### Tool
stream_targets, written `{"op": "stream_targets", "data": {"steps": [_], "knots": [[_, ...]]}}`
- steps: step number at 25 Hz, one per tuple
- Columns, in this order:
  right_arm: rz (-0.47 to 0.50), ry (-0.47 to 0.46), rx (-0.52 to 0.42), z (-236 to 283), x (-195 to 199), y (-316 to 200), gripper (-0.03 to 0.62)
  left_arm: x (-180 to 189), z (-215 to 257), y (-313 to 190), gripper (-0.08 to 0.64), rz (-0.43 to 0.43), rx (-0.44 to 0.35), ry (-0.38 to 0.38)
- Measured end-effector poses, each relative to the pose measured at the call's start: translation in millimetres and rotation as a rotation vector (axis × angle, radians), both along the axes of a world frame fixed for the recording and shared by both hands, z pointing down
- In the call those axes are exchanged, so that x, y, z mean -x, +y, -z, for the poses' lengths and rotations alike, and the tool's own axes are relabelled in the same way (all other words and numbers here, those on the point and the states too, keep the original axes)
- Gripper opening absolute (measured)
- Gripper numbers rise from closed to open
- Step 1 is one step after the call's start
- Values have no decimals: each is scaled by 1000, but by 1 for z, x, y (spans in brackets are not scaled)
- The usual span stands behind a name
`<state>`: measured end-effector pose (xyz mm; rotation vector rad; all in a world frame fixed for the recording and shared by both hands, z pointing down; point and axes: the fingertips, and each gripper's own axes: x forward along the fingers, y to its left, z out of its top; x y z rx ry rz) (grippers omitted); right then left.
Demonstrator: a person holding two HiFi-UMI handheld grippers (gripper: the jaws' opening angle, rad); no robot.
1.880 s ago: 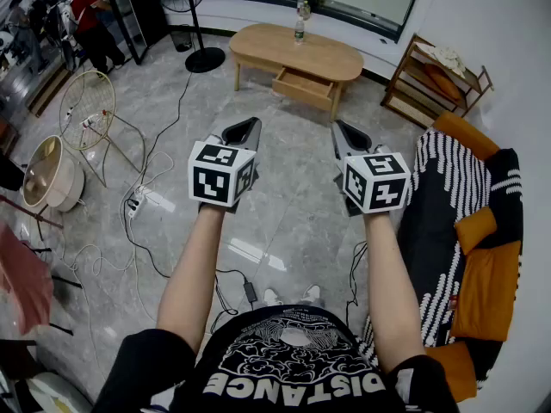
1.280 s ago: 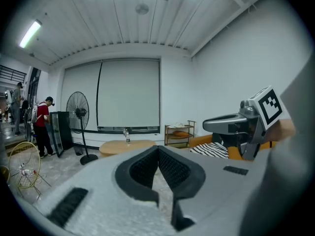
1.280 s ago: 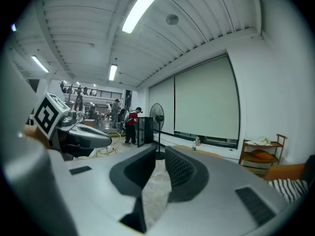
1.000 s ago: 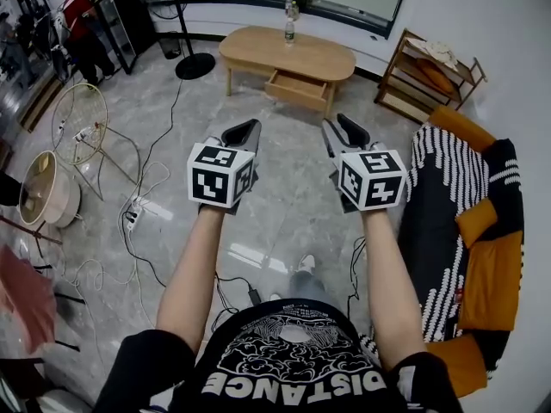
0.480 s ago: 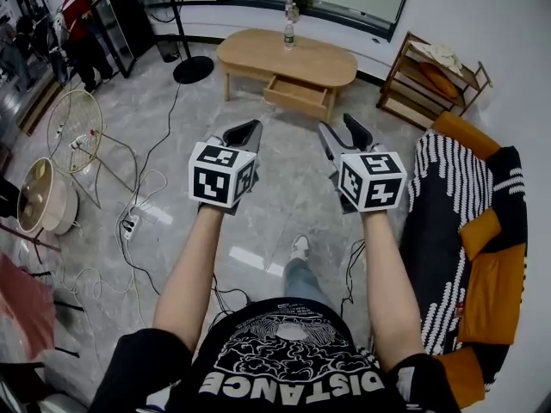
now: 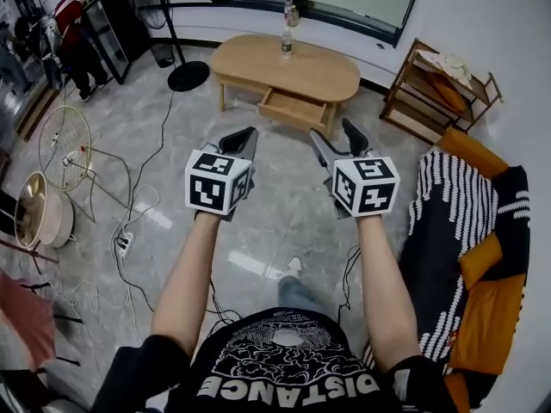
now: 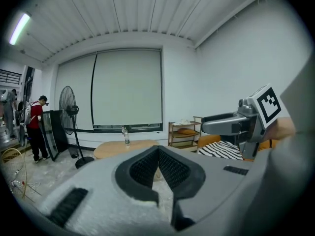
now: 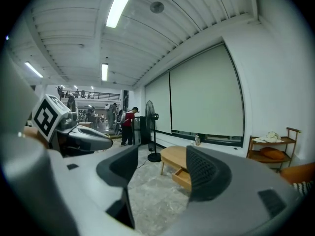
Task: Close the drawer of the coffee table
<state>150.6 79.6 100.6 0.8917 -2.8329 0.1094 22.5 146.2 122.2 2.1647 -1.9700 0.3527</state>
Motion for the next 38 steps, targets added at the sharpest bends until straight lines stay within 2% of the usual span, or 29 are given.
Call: {"op": "stream_targets", "data": {"steps": [13,22,30,38], "knots": [[14,13,45,-10,29,-141,313,27,-6,-138,2,15,42,10],[31,7,62,-17,40,-187,319,38,-8,-182,2,34,52,0],[46,8,68,-22,53,-206,321,52,-7,-201,2,53,47,-2],[33,16,56,-27,80,-235,321,81,-14,-233,2,41,34,6]]}}
